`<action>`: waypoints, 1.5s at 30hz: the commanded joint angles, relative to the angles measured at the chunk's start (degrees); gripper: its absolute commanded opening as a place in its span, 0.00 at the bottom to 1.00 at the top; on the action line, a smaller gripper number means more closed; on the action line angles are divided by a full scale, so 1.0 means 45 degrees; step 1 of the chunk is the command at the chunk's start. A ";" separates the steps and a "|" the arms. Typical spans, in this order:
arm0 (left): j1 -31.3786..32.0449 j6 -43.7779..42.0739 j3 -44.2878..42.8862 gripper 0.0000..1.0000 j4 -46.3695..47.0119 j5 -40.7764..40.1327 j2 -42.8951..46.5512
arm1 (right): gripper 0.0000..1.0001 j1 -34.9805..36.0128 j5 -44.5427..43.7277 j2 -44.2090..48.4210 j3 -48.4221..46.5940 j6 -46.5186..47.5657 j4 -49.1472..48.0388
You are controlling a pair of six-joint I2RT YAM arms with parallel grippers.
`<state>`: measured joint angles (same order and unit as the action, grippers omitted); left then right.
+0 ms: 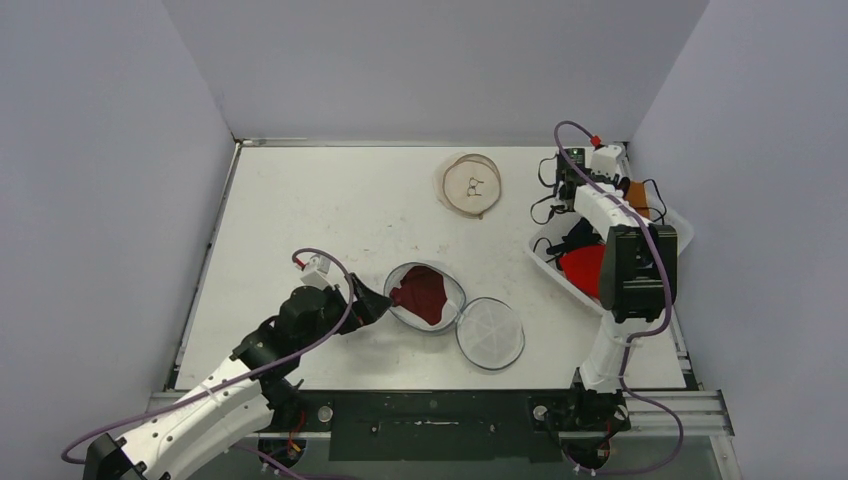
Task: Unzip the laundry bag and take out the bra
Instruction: Place the bra in the bin.
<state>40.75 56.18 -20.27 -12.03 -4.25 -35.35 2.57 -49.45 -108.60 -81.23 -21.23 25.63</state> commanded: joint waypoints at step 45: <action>-0.0128 -0.0561 -0.1863 0.96 -0.3105 -0.1544 0.1721 | 0.90 0.5164 0.9180 1.1225 0.3431 -0.1911 -0.4086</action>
<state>40.73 56.01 -25.19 -25.56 -9.43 -28.12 18.65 -20.56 -64.86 -71.88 -29.23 17.89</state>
